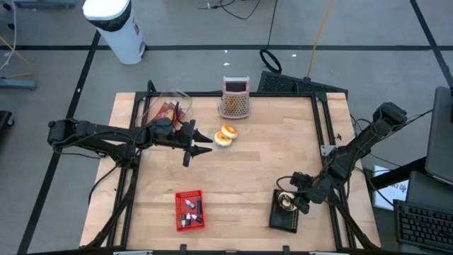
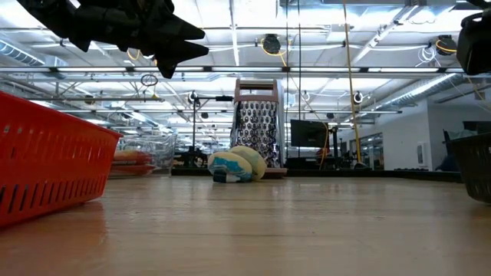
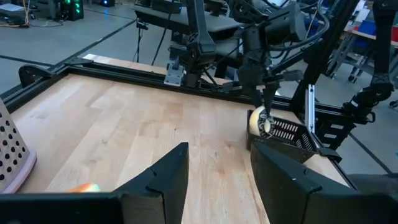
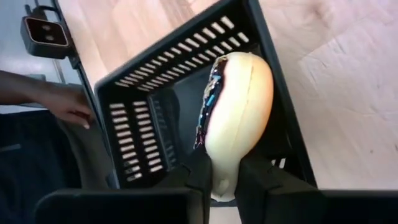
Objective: Pick & Place Food Item
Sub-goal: Put the black doughnut into the black bin
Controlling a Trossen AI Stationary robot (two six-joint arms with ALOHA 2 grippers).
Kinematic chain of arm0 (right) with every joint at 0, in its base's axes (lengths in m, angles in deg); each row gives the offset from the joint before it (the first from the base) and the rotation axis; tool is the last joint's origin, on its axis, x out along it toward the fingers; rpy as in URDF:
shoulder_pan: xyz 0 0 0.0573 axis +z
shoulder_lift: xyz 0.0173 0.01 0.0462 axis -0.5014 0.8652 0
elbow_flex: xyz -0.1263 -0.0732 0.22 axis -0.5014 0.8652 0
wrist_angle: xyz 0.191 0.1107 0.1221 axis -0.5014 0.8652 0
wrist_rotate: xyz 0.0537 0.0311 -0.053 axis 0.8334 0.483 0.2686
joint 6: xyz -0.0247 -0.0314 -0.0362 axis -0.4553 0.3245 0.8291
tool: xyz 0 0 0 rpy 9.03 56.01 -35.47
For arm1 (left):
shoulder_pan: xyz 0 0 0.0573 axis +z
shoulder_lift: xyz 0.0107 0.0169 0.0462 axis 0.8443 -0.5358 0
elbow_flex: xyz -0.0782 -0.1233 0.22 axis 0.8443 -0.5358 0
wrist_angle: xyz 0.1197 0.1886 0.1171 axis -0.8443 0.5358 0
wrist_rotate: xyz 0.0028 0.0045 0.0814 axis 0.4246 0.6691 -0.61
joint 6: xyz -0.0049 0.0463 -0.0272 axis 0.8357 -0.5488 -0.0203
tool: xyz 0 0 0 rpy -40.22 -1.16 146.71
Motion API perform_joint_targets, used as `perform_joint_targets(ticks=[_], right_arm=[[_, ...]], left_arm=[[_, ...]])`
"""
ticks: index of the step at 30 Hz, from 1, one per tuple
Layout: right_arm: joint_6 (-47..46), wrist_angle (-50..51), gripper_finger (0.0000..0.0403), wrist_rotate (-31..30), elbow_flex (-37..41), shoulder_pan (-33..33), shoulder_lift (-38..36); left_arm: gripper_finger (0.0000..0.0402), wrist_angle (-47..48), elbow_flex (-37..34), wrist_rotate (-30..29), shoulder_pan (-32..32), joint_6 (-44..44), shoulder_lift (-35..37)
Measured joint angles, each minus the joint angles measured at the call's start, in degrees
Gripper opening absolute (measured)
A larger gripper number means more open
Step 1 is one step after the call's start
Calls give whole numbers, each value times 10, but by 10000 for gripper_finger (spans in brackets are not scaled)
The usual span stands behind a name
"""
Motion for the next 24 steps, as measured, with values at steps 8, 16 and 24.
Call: perform_joint_targets(ticks=[8,16,24], right_arm=[[22,-5,88,11,3,0,0],[88,-5,149,11,3,0,0],[113,-4,169,11,3,0,0]], left_arm=[[175,0,0,0,0,0,0],[175,0,0,0,0,0,0],[175,0,0,0,0,0,0]])
